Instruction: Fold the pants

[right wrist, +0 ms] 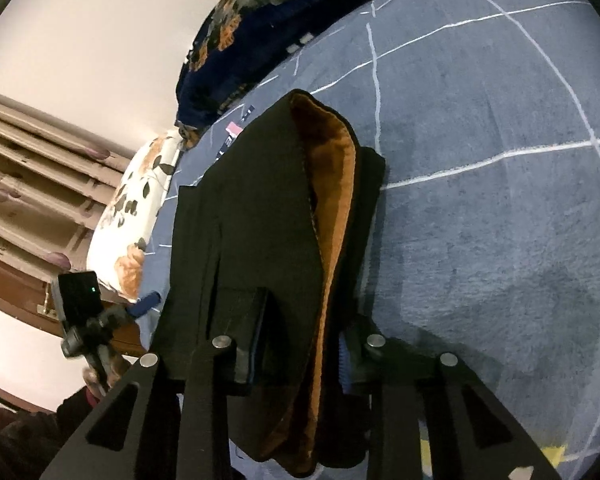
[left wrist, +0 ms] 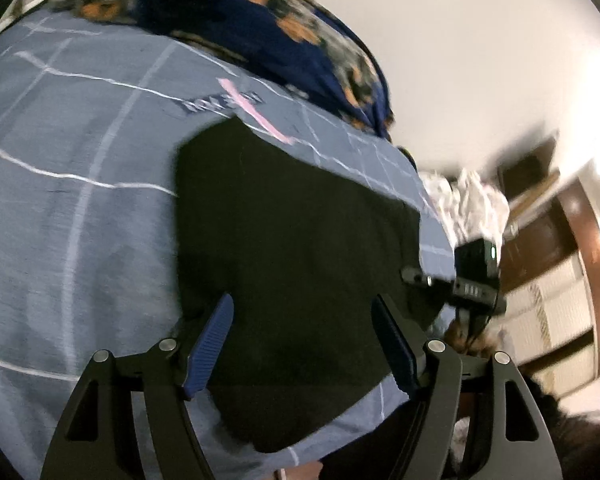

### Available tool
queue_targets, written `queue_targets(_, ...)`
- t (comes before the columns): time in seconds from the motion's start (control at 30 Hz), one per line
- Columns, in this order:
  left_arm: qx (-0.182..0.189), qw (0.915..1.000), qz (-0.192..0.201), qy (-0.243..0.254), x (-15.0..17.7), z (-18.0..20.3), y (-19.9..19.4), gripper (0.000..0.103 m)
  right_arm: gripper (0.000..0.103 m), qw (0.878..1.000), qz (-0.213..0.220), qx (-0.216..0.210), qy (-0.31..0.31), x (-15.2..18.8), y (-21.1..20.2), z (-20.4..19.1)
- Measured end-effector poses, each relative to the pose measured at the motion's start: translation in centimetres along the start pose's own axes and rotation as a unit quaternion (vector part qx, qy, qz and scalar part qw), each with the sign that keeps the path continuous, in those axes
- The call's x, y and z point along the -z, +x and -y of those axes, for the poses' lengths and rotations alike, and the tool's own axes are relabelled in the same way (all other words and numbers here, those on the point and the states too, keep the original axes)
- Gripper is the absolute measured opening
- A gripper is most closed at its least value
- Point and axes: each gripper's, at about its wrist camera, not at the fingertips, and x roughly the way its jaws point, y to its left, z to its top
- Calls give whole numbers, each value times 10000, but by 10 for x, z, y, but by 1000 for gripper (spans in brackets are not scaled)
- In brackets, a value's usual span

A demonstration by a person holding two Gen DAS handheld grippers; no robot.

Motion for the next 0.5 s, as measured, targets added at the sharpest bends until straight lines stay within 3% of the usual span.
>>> queue_targets(0.07,-83,9997,-10,-237,-7,-17,-3,72,26,9999,31,-92,46,1,0,3)
queue_targets(0.2,72,9967,-569,-567,-12,-43,12,72,25,9997,117,-234,30,3,0,7)
queue_targets(0.37,604,9894,-1314,-162,-18,-39,36,74,25,9996,166,-244,2,5,-1,8)
queue_targets(0.5,1047,9839,-1433,-216,-25,-41,47,76,25,9995,213,-245,16,6,-2,7)
